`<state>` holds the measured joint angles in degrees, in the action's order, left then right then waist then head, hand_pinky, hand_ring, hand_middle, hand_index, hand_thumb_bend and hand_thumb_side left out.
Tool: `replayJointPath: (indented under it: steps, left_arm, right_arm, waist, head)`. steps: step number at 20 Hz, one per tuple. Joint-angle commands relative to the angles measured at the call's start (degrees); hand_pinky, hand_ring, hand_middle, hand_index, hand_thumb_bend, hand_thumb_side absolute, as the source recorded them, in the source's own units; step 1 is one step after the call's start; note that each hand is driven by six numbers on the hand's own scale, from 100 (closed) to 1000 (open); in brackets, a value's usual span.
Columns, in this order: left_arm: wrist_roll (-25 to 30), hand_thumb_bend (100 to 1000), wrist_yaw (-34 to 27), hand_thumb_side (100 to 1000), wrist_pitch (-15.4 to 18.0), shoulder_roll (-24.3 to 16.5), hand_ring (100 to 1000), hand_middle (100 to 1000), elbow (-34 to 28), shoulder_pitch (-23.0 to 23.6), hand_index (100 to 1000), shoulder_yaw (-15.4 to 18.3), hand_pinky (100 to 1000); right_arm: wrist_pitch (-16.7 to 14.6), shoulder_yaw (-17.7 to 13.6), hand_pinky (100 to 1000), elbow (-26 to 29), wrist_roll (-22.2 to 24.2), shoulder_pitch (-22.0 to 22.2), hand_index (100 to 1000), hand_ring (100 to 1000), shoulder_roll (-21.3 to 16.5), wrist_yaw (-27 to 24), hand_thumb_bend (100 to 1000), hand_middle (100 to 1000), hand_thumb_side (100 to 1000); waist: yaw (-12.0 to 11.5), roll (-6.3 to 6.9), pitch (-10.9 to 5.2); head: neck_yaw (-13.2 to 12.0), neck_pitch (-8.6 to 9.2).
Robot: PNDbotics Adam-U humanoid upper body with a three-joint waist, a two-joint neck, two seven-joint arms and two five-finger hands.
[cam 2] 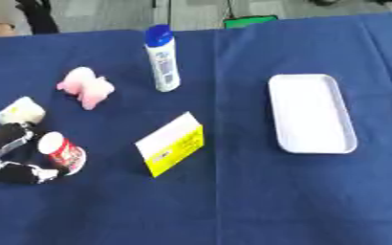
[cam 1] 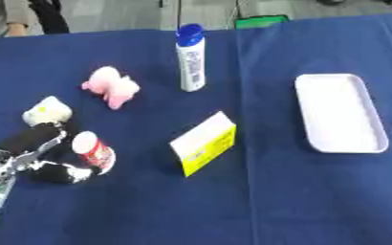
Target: Pick up objects on the table and place them in the box.
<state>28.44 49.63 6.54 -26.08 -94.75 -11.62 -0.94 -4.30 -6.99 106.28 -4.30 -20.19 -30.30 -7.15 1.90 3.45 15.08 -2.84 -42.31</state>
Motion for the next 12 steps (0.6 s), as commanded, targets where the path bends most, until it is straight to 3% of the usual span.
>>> replayJointPath:
  steps: [1,9,11,12]
  left_arm:
    - [-0.67,588,-0.79,512,0.29,-0.82,362,492,-0.06,-0.66,619,0.02,172]
    - [-2.68,515,-5.99,512,0.69,-0.3,313,436,1.35,-1.03,559,0.03,111]
    - [-3.48,552,-7.52,524,0.5,-0.19,324,447,1.86,-1.25,572,0.15,124]
    - [-3.63,610,-7.92,551,0.46,-0.15,369,478,2.12,-1.34,612,0.14,186]
  right_arm:
    - [-0.21,-0.2,833,0.81,0.22,-0.84,843,853,-1.04,0.17,495,877,472]
    - [-0.14,-0.2,833,0.74,0.23,-0.82,844,853,-1.01,0.25,497,878,472]
    - [-0.11,-0.18,834,0.73,0.27,-0.81,844,853,-1.01,0.26,496,879,472]
    - [-0.1,-0.18,834,0.72,0.29,-0.81,844,853,-1.02,0.26,497,879,472]
  waist:
    - [-0.05,0.2,-0.96]
    - [0.04,0.23,-1.0]
    - [0.04,0.24,-1.01]
    - [0.05,0.25,-1.02]
  head:
    - [-0.08,-0.27]
    - [0.06,-0.2]
    - [0.12,-0.17]
    - [0.14,-0.16]
